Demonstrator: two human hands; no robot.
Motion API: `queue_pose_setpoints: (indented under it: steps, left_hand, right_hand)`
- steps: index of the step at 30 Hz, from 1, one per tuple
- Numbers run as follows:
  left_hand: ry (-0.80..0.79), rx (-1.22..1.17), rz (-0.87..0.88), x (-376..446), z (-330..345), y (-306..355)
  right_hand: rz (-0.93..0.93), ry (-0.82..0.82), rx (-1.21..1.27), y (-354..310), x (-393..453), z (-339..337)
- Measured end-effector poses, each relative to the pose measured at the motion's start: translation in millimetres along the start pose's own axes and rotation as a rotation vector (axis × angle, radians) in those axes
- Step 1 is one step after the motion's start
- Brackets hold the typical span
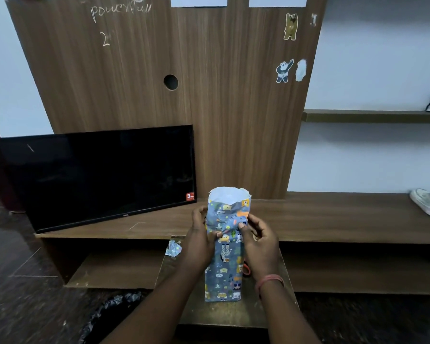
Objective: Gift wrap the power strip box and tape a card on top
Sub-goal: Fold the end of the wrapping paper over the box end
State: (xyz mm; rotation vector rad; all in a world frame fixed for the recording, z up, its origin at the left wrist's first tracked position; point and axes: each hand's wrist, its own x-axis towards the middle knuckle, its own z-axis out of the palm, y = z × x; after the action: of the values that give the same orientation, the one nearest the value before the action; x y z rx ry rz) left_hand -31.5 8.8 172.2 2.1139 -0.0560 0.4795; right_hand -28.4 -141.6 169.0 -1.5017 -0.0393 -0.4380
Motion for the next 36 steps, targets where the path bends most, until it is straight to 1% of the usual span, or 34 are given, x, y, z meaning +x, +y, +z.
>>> queue_pose_setpoints:
  steps: [3,6,7,9,11,14,16,18,19,20,22,24,26,28,31,32,34,36]
  left_hand:
    - [0.015,0.002,0.01,-3,5,-6]
    - [0.003,-0.014,0.023,-5,6,-9]
    - [-0.001,-0.02,0.024,-5,6,-9]
    - [0.009,-0.02,0.02,-6,6,-9]
    - [0.018,-0.022,0.015,-8,8,-11]
    - [0.02,-0.009,0.022,-8,10,-15]
    - [0.035,0.001,0.038,-7,11,-15]
    - [0.048,-0.002,0.043,-7,13,-13]
    - [0.052,-0.004,0.04,-7,14,-12]
    - [0.055,-0.001,0.04,-7,14,-12]
    - [0.059,0.018,0.05,-6,16,-13]
    - [0.058,0.028,0.057,-5,16,-14]
    - [0.05,0.033,0.065,-5,15,-15]
    - [0.051,0.045,0.071,-4,14,-17]
    - [0.057,0.056,0.091,-4,11,-18]
    - [0.055,0.054,0.102,-4,10,-18]
    - [0.046,0.047,0.107,-4,10,-19]
    - [0.046,0.038,0.084,-5,11,-19]
  right_hand:
    - [-0.088,-0.021,-0.121,-2,5,-5]
    - [-0.18,-0.081,-0.228,-2,11,-9]
    - [-0.165,-0.105,-0.215,-1,13,-11]
    - [-0.089,-0.131,-0.105,-1,14,-11]
    - [-0.069,-0.1,-0.036,-3,14,-10]
    - [-0.071,-0.047,0.001,-17,13,-12]
    - [-0.057,-0.043,-0.037,-36,20,-15]
    - [0.002,-0.101,-0.166,-61,34,-14]
    - [0.034,-0.147,-0.286,-72,43,-11]
    - [0.049,-0.195,-0.457,-82,51,-6]
    - [0.035,-0.238,-0.782,-99,67,5]
    - [0.069,-0.237,-0.927,-111,79,17]
    - [0.146,-0.234,-0.961,-118,86,26]
    - [0.222,-0.232,-0.888,-121,95,30]
    - [0.469,-0.238,-0.507,-121,102,21]
    - [0.524,-0.219,-0.396,-121,100,16]
    - [0.522,-0.179,-0.277,-121,93,9]
    - [0.462,-0.161,-0.232,-116,87,2]
